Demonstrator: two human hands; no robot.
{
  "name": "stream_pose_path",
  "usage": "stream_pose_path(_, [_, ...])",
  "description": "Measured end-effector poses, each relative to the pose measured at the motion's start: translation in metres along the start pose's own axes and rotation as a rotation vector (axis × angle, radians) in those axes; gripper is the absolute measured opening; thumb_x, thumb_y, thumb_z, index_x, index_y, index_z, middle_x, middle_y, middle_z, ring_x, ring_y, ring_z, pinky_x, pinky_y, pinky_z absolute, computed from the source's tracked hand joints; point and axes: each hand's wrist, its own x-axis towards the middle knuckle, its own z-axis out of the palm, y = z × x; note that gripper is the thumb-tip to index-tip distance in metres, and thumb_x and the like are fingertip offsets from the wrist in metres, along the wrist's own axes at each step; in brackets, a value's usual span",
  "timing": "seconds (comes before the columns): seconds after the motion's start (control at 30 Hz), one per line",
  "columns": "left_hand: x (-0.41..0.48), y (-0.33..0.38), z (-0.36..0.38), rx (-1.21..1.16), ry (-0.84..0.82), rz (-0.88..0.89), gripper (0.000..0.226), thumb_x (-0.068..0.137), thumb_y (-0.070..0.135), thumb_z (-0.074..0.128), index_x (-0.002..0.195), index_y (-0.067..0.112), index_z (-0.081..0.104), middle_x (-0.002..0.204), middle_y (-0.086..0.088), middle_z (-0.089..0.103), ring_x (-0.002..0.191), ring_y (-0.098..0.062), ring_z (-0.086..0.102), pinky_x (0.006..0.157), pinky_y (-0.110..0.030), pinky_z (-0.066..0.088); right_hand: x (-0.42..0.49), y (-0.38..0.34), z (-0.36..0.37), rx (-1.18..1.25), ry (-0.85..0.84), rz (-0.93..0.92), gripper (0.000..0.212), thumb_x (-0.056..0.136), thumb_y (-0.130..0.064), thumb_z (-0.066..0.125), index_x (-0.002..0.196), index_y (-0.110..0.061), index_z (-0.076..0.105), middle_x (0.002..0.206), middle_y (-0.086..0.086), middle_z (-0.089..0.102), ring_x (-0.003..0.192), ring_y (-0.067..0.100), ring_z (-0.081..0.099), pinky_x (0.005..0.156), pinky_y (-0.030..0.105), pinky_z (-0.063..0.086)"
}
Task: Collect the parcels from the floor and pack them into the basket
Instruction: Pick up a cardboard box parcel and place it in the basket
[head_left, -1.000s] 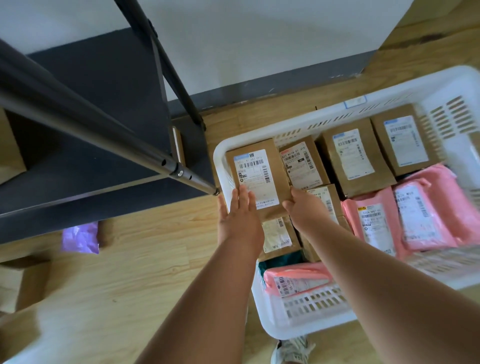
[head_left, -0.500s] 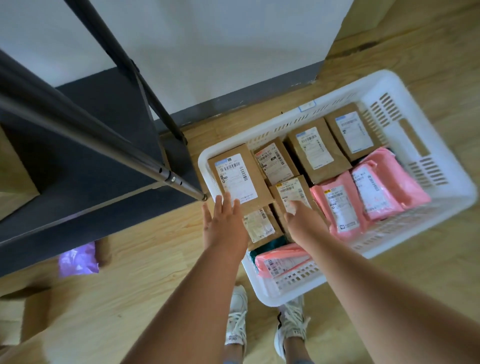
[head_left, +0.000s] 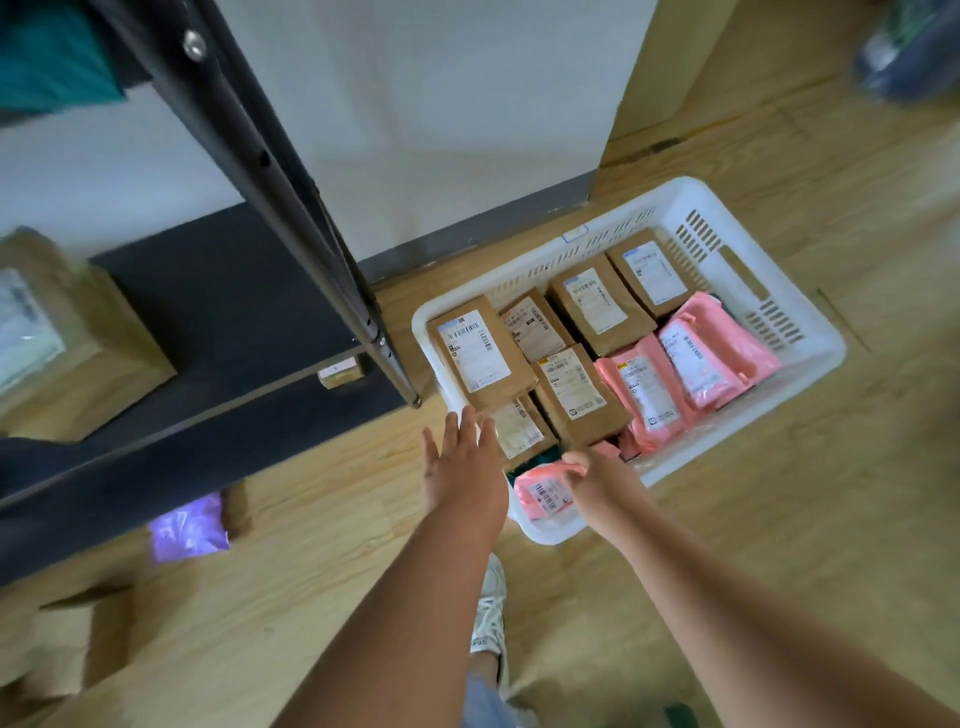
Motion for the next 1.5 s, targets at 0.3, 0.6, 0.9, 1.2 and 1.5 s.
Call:
stream_pose_path(0.3, [-0.124,-0.047,0.074,-0.179,0.032,-0.176,0.066,0.102,0.018,0.036,0.155,0.016,-0.003,0.162,-0.005,-0.012,0.149,-0.025,-0.009,0.119,-0.047,-0.005,-0.091,-0.012,0.057,-0.094,0.011,-0.236,0.045,0.097,-0.032,0.051,0.139,-0.018,0.048,0.136,0.007,0.057,0.116,0.023,0.057,0.093,0.032,0.044])
stream_pose_path(0.6, [-0.251,-0.169,0.163,-0.449,0.077,-0.462,0.059,0.101,0.016,0.031,0.155,0.018,0.008,0.163,-0.003,-0.001,0.150,-0.020,-0.001,0.120,-0.047,-0.003,-0.181,-0.078,0.182,-0.301,-0.128,-0.351,0.050,0.095,-0.041,0.055,0.139,-0.017,0.049,0.140,0.009,0.053,0.124,0.027,0.053,0.097,0.033,0.044])
stream_pose_path(0.9, [-0.383,-0.345,0.263,-0.670,0.093,-0.737,0.058,0.103,0.019,0.028,0.156,0.017,0.004,0.163,-0.003,-0.002,0.150,-0.020,-0.003,0.120,-0.045,-0.001,-0.274,-0.188,0.365,-0.534,-0.204,-0.501,0.049,0.096,-0.041,0.053,0.140,-0.021,0.048,0.143,0.002,0.051,0.125,0.025,0.052,0.095,0.031,0.045])
stream_pose_path(1.2, [-0.506,-0.501,0.364,-0.840,0.078,-0.936,0.055,0.104,0.023,0.027,0.155,0.018,0.007,0.163,-0.002,0.001,0.150,-0.022,0.000,0.122,-0.044,0.005,-0.381,-0.269,0.566,-0.553,-0.363,-0.544,0.057,0.093,-0.039,0.059,0.142,-0.015,0.043,0.141,0.009,0.052,0.128,0.025,0.050,0.101,0.030,0.040])
stream_pose_path(1.5, [-0.525,-0.597,0.431,-1.006,0.084,-1.053,0.054,0.104,0.026,0.029,0.155,0.018,0.012,0.163,-0.001,0.007,0.149,-0.022,0.009,0.120,-0.044,0.012,-0.398,-0.346,0.676,-0.539,-0.474,-0.507,0.059,0.091,-0.042,0.059,0.143,-0.018,0.041,0.139,0.005,0.053,0.122,0.025,0.054,0.100,0.033,0.043])
